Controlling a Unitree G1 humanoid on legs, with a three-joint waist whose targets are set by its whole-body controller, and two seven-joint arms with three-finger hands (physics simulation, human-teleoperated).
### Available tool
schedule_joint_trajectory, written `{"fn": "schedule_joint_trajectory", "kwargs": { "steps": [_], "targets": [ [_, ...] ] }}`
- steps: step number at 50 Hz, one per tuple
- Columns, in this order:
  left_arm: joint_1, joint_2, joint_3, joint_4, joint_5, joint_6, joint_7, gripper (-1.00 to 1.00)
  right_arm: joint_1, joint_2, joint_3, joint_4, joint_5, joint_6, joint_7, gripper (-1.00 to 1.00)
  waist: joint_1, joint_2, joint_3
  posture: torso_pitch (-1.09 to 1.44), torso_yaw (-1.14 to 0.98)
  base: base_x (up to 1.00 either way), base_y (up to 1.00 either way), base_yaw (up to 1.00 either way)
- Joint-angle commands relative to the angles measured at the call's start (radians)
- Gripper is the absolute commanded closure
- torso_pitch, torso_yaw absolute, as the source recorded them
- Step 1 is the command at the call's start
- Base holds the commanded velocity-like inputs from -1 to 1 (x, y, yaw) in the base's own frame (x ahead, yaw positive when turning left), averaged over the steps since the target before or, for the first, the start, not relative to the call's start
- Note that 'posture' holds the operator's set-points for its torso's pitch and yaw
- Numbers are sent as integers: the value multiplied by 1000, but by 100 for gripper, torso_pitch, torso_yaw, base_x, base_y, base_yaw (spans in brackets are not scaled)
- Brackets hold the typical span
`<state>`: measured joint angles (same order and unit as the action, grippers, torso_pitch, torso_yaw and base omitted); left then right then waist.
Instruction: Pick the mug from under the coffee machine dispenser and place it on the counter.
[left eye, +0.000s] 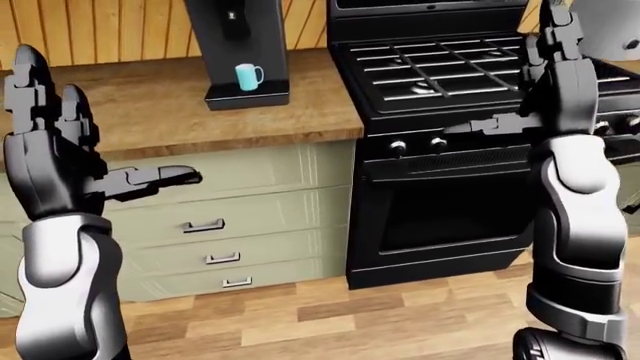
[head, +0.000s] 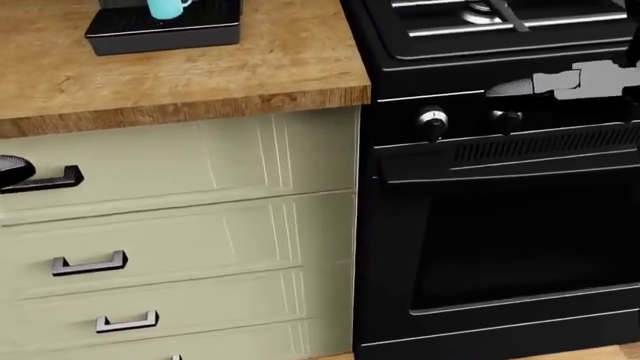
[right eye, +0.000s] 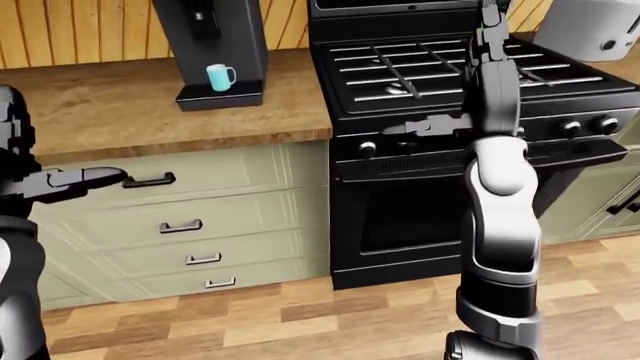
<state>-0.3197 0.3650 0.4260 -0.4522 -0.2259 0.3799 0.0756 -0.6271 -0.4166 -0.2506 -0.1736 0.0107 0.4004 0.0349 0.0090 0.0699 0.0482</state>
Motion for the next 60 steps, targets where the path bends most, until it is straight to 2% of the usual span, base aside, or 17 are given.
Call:
{"fn": "schedule_joint_trajectory", "kwargs": {
  "steps": [1, 7, 10, 11, 14, 19, 22, 24, 25, 26, 36, 45, 47, 49, 50, 52, 60],
  "targets": [
    [-29, 14, -2, -39, -1, -30, -3, -100, -36, -23, -31, -37, -4, -29, -10, -100, -7, -2, -29, 0, 0, 20, 2, 0],
    [-27, 13, -2, -37, -1, -32, -4, -100, -35, -22, -30, -39, -3, -27, -11, -100, 3, -67, -20, 0, 0, 19, 2, 0],
    [-28, 15, -1, -40, -2, -29, -3, -100, -36, -23, -30, -39, -2, -25, -10, -100, 4, -155, -40, 0, 0, 17, 4, 0],
    [-28, 14, -1, -40, -2, -29, -2, -100, -35, -22, -30, -40, -1, -24, -9, -100, -5, -105, -28, 0, 0, 16, 6, 0],
    [-28, 15, -1, -40, -2, -29, -4, -100, -35, -21, -30, -42, 1, -22, -10, -100, -11, -121, -34, 0, 0, 16, 9, 0],
    [-28, 15, -1, -37, -2, -30, -4, -100, -36, -22, -31, -42, 2, -20, -10, -100, -14, -74, -17, 0, 0, 15, 9, 0],
    [-30, 16, 0, -41, -4, -26, -3, -100, -39, -23, -32, -43, 4, -16, -10, -100, -21, -22, -22, 0, 0, 14, 10, 0],
    [-30, 16, -1, -42, -4, -25, -2, -100, -41, -24, -32, -45, 5, -12, -10, -100, -28, 36, -62, 0, 0, 13, 15, 0],
    [-31, 17, 1, -44, -6, -23, -2, -100, -42, -24, -33, -47, 7, -9, -11, -100, -12, -6, -33, 0, 0, 12, 16, 0],
    [-31, 17, 2, -45, -7, -22, -2, -100, -42, -25, -33, -48, 8, -8, -11, -100, -13, 8, -24, 0, 0, 12, 16, 0],
    [-38, 21, 0, -49, -12, -12, 3, -100, -57, -32, -34, -53, 26, 11, -12, -100, 2, -123, -46, 0, 0, 4, 17, 0],
    [-33, 19, 0, -45, -10, -19, 1, -100, -47, -31, -34, -53, 25, 5, -12, -100, -14, -70, -26, 0, 0, 1, 19, 0],
    [-32, 19, 2, -46, -10, -18, 1, -100, -46, -30, -33, -53, 25, 5, -12, -100, -17, -33, -25, 0, 0, 0, 18, 0],
    [-31, 18, 0, -46, -9, -19, 2, -100, -45, -30, -34, -54, 25, 5, -12, -100, -17, 43, -47, 0, 0, 0, 19, 0],
    [-31, 18, -1, -46, -8, -20, 1, -100, -43, -30, -35, -55, 25, 5, -12, -100, -12, -2, -39, 0, 0, 1, 19, 0],
    [-31, 19, 2, -48, -10, -18, 1, -100, -42, -29, -35, -56, 25, 5, -12, -100, -9, -1, -34, 0, 0, 1, 19, 0],
    [-29, 16, 0, -46, -5, -23, -1, -100, -38, -28, -33, -59, 22, 2, -9, -100, -11, -89, -27, 0, 0, 0, 19, 0]
  ]
}}
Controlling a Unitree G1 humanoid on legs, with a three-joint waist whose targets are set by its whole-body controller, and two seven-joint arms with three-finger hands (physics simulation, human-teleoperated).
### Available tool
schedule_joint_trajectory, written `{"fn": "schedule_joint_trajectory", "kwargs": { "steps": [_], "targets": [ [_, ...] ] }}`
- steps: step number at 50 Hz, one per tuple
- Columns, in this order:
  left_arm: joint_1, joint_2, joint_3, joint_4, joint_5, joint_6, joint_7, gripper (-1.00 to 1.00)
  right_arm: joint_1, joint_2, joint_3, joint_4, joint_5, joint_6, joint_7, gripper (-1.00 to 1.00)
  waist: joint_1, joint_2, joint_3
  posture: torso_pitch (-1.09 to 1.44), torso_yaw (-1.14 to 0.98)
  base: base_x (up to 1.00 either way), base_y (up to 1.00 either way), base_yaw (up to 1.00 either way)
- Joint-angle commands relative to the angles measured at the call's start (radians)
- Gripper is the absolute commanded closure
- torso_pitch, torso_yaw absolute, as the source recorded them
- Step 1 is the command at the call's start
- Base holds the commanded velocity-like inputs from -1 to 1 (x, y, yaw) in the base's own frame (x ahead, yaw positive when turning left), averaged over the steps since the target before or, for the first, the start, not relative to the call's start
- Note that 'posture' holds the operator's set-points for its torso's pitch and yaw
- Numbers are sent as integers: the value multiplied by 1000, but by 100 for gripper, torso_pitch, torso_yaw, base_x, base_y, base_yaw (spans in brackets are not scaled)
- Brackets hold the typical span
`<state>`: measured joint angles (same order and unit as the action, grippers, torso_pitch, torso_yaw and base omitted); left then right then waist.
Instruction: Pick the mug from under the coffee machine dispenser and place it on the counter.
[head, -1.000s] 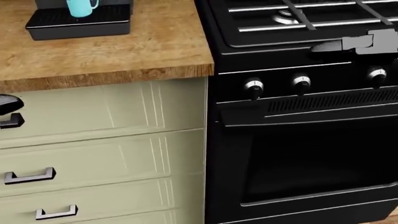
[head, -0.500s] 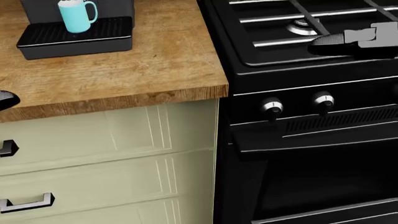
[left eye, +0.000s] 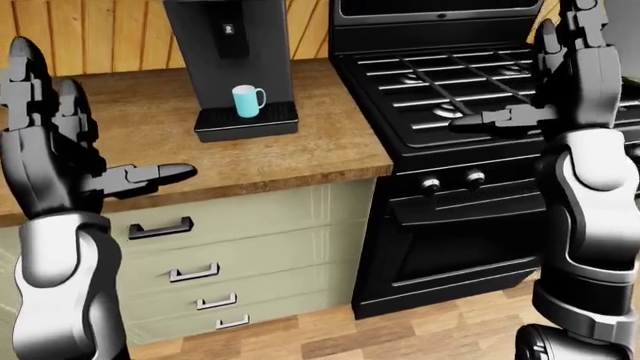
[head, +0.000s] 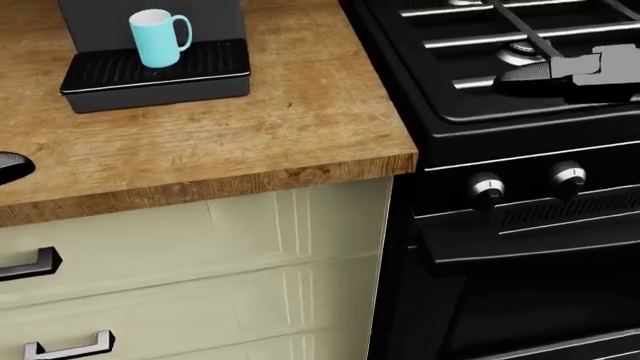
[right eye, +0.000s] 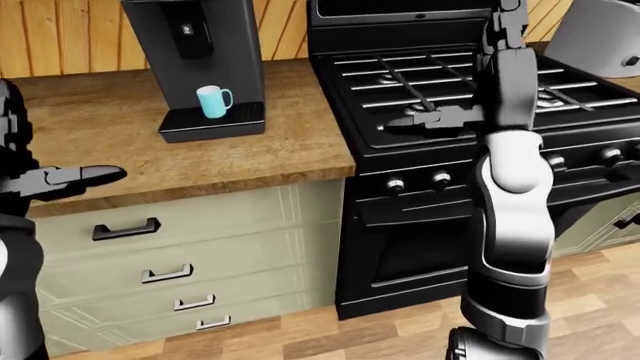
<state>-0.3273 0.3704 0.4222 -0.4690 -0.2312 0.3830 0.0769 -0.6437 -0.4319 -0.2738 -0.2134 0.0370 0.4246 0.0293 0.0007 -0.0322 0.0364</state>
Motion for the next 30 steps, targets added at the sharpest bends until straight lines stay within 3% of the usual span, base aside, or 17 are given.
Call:
{"fn": "schedule_joint_trajectory", "kwargs": {
  "steps": [1, 2, 3, 5, 8, 12, 14, 15, 16, 19, 22, 25, 27, 29, 30],
  "targets": [
    [-22, 11, 4, -29, 0, -26, -2, -100, -21, -13, -10, -20, -4, -22, -3, -100, -2, -9, -17, 0, 0, 0, 20, 0],
    [-23, 12, 4, -30, -1, -24, -2, -100, -24, -14, -10, -20, -4, -21, -2, -100, -2, -42, -28, 0, 0, 4, 18, 0],
    [-24, 12, 5, -31, -1, -23, -1, -100, -24, -14, -10, -20, -4, -21, -2, -100, -15, -11, -15, 0, 0, 5, 17, 0],
    [-24, 13, 5, -32, -2, -22, -1, -100, -24, -13, -9, -20, -5, -21, -2, -100, -6, -18, -10, 0, 0, 5, 15, 0],
    [-26, 14, 5, -34, -3, -19, 0, -100, -27, -14, -10, -23, -5, -17, 0, -100, -4, 7, -11, 0, 0, 7, 12, 0],
    [-29, 14, 3, -34, -4, -17, 1, -100, -31, -16, -11, -22, -4, -14, 1, -100, -11, 68, -2, 0, 0, 8, 11, 0],
    [-30, 15, 4, -35, -5, -16, 1, -100, -35, -17, -10, -22, -3, -11, 2, -100, -12, 142, -26, 0, 0, 7, 11, 0],
    [-31, 15, 4, -34, -6, -15, 2, -100, -35, -18, -10, -22, -3, -11, 2, -100, -5, 101, -16, 0, 0, 7, 11, 0],
    [-31, 15, 3, -34, -5, -16, 2, -100, -34, -18, -11, -23, -3, -12, 2, -100, -8, 113, -13, 0, 0, 8, 11, 0],
    [-29, 14, 3, -32, -4, -18, 1, -100, -27, -16, -12, -22, -4, -18, 2, -100, -1, 85, -21, 0, 0, 10, 7, 0],
    [-28, 13, 2, -31, -3, -21, 1, -100, -27, -16, -12, -20, -4, -19, 2, -100, 1, 72, -11, 0, 0, 13, 0, 0],
    [-26, 13, 2, -30, -3, -23, 0, -100, -24, -15, -11, -19, -6, -22, 2, -100, 6, 42, -4, 0, 0, 16, 0, 0],
    [-25, 12, 2, -30, -2, -23, -1, -100, -21, -13, -11, -19, -6, -24, 3, -100, 10, 13, -3, 0, 0, 17, 0, 0],
    [-25, 11, 1, -31, -2, -23, -1, -100, -20, -14, -12, -20, -6, -24, 3, -100, 12, -43, -18, 0, 0, 18, 0, 0],
    [-24, 11, 2, -31, -2, -23, -1, -100, -19, -13, -12, -19, -6, -25, 3, -100, 3, -15, -8, 0, 0, 18, 0, 0]
  ]
}}
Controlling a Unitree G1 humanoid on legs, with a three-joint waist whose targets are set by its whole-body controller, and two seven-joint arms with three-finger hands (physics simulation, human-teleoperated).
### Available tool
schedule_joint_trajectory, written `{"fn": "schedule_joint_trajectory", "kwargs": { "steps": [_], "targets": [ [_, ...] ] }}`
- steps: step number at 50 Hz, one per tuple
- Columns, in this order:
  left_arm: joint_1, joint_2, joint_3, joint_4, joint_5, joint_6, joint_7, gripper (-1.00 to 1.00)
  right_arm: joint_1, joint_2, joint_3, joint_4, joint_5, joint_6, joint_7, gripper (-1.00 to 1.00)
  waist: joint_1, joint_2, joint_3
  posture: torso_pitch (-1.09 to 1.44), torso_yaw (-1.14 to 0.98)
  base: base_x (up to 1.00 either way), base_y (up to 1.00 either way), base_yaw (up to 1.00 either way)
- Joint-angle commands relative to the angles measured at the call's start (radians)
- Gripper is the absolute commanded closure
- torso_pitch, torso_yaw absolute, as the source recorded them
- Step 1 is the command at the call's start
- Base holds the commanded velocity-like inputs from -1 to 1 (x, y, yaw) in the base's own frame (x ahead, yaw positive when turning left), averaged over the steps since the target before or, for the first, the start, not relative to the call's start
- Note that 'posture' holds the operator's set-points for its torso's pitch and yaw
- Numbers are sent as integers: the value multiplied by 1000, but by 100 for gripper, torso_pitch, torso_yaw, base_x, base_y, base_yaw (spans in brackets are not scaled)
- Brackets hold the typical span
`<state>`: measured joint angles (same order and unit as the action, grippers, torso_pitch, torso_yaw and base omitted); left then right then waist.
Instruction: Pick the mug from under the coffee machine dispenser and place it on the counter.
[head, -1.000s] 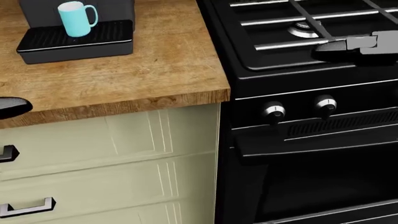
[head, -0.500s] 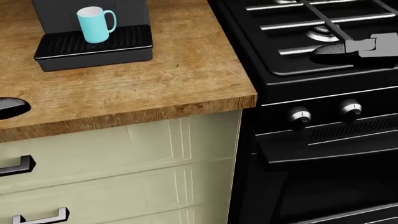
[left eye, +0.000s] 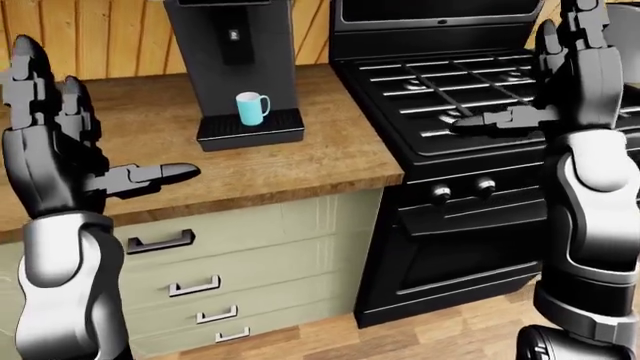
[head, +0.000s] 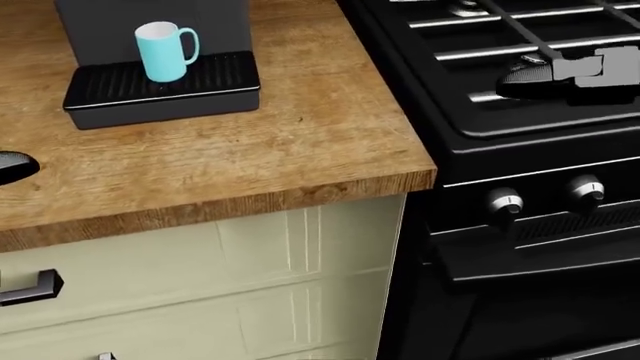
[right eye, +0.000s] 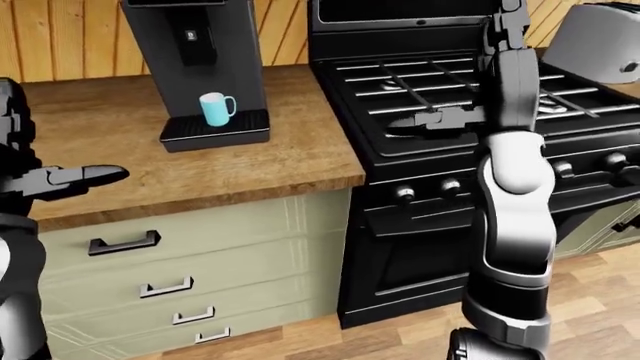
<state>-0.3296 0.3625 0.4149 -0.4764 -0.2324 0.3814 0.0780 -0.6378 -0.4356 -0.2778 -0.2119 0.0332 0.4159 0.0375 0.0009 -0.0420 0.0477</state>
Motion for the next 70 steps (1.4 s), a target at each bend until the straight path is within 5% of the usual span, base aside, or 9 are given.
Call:
{"fn": "schedule_joint_trajectory", "kwargs": {
  "steps": [1, 8, 12, 21, 25, 26, 37, 48, 70],
  "targets": [
    [-22, 19, 9, -24, 0, -21, -2, -100, -24, -9, -8, -20, -3, -17, -6, -100, 4, -9, -18, 0, 0, 18, 0, 0],
    [-20, 18, 10, -26, 0, -21, -3, -100, -23, -8, -8, -21, -4, -17, -5, -100, -2, 44, -6, 0, 0, 18, 0, 0],
    [-20, 18, 10, -27, 0, -20, -3, -100, -22, -8, -8, -21, -4, -18, -5, -100, -13, 139, -28, 0, 0, 18, 0, 0],
    [-25, 21, 11, -29, -3, -14, -1, -100, -32, -12, -8, -23, -3, -9, -5, -100, 8, 59, -15, 0, 0, 18, 0, 0],
    [-28, 23, 12, -31, -5, -10, 0, -100, -37, -13, -7, -23, -2, -7, -5, -100, 11, -38, -36, 0, 0, 18, 0, 0],
    [-28, 23, 12, -32, -5, -10, 0, -100, -37, -14, -8, -23, -2, -7, -5, -100, 0, 7, -24, 0, 0, 18, 0, 0],
    [-24, 22, 12, -29, -5, -15, -1, -100, -33, -12, -5, -6, -13, -11, -19, -100, -25, 101, -23, 0, 0, 12, 0, 0],
    [-18, 19, 13, -31, -3, -18, -3, -100, -37, -5, -9, 8, -17, -15, -32, -100, -3, 45, -31, 0, 0, 0, 0, 0],
    [-25, 23, 15, -41, -7, -4, 0, -100, -39, -9, 8, 22, -106, -80, -62, -100, 16, 82, -17, 0, 0, 0, 0, 32]
  ]
}}
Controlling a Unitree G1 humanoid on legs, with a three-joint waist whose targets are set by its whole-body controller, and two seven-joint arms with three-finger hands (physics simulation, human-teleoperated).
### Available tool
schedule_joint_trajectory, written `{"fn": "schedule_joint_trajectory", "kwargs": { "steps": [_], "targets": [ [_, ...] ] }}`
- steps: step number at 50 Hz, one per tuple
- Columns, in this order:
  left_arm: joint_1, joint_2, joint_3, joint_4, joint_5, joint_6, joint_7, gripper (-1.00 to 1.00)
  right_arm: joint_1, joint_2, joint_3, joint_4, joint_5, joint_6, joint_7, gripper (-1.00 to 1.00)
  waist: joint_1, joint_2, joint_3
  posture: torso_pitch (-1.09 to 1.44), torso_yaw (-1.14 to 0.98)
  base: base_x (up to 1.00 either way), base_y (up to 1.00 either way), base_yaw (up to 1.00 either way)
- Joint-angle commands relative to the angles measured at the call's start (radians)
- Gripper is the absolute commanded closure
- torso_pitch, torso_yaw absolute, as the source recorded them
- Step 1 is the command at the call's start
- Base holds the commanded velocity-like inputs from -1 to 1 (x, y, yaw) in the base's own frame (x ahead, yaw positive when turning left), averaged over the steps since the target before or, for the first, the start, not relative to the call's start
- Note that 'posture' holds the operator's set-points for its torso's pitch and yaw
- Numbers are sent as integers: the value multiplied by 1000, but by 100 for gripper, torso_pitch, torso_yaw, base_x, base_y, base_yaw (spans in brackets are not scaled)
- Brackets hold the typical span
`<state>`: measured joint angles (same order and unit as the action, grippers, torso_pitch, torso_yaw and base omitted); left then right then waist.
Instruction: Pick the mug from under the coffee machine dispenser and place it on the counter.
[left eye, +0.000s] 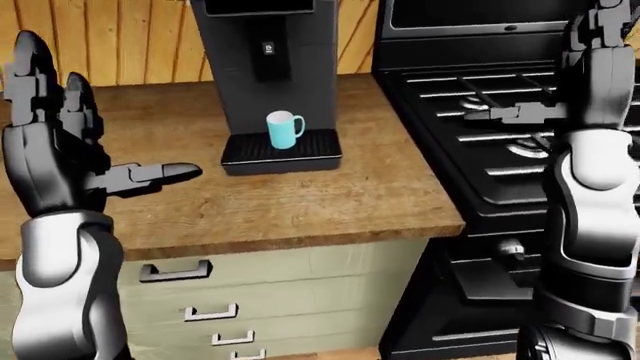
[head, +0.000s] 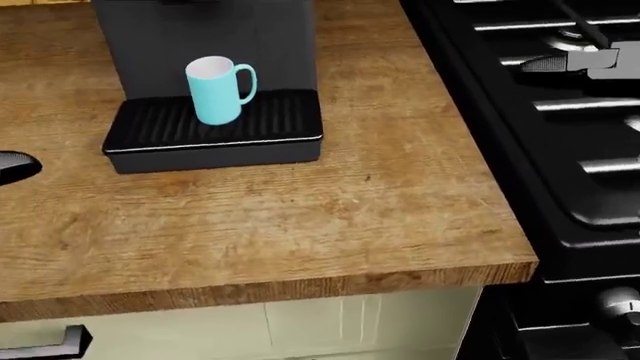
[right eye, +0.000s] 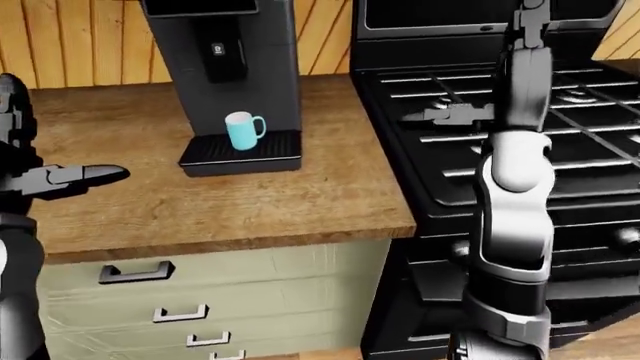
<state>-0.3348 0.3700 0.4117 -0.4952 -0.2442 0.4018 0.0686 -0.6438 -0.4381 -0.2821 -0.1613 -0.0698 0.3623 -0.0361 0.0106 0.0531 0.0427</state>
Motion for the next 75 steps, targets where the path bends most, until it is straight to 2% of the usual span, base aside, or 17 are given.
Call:
{"fn": "schedule_joint_trajectory", "kwargs": {
  "steps": [1, 5, 8, 9, 11, 15, 24, 43, 45, 49, 52, 54, 55, 57, 64, 68, 75],
  "targets": [
    [-21, 16, 18, -22, 4, -24, 10, -100, -35, -6, 12, -31, -5, -25, 13, -100, 7, -2, -12, 0, 0, 0, 0, 100],
    [-21, 16, 17, -21, 4, -25, 10, -100, -41, 2, 5, -30, -10, -23, -3, -100, 32, 16, -23, 0, 0, 0, 0, 100],
    [-18, 15, 17, -20, 5, -28, 9, -100, -51, 8, 2, -8, -1, 11, -39, -100, 17, -15, -17, 0, 0, 0, 20, 67],
    [-17, 14, 17, -20, 5, -28, 9, -100, -40, 13, -6, -33, 55, 39, -1, -100, 12, -58, 6, 0, 0, 0, 0, 0],
    [-17, 14, 17, -20, 6, -28, 9, -100, -37, 1, 1, -33, 32, 19, -30, -100, 4, -67, 33, 0, 0, 0, 0, 0],
    [-15, 13, 17, -22, 6, -28, 9, -100, -58, -5, -13, -6, 55, 45, -62, -100, 3, -133, 12, 0, 0, 0, 0, 0],
    [-17, 14, 18, -25, 5, -23, 9, -100, -42, -8, -22, -36, 158, 135, -74, -100, -23, -40, -32, 0, 0, 0, 0, 0],
    [-18, 16, 18, -26, 4, -22, 10, -100, -18, -19, -26, -83, 211, 137, -46, -100, -7, -49, -40, 0, 0, 1, 0, 0],
    [-18, 15, 18, -26, 5, -22, 10, -100, -17, -21, -26, -82, 210, 134, -43, -100, -11, -49, -14, 0, 0, 13, -3, 0],
    [-18, 17, 20, -31, 2, -17, 10, -100, -17, -21, -27, -89, 213, 137, -36, -100, -11, -41, -17, 0, 0, 20, -12, 0],
    [-18, 17, 21, -30, 1, -18, 10, -100, -16, -20, -27, -92, 214, 139, -34, -100, -2, -69, -16, 0, 0, 22, -14, 0],
    [-18, 17, 21, -30, 0, -18, 10, -100, -15, -20, -27, -93, 215, 139, -32, -100, 0, -121, -26, 0, 0, 23, -14, 0],
    [-17, 17, 20, -30, 1, -19, 10, -100, -15, -19, -27, -94, 215, 139, -32, -100, -7, -89, -12, 0, 0, 25, -14, 0],
    [-17, 17, 20, -28, 1, -20, 9, -100, -13, -19, -26, -94, 214, 137, -30, -100, -4, -99, -5, 0, 0, 25, -14, 0],
    [-20, 18, 20, -30, 0, -17, 10, -100, -13, -18, -25, -98, 212, 141, -22, -100, -7, -49, 4, 0, 0, 27, -14, 0],
    [-22, 18, 20, -31, -1, -15, 11, -100, -15, -19, -23, -101, 209, 142, -19, -100, -18, 26, -12, 0, 0, 29, -14, 0],
    [-22, 20, 20, -34, -3, -12, 13, -100, -17, -19, -25, -103, 209, 144, -15, -100, -1, -2, -13, 0, 0, 33, -14, 0]
  ]
}}
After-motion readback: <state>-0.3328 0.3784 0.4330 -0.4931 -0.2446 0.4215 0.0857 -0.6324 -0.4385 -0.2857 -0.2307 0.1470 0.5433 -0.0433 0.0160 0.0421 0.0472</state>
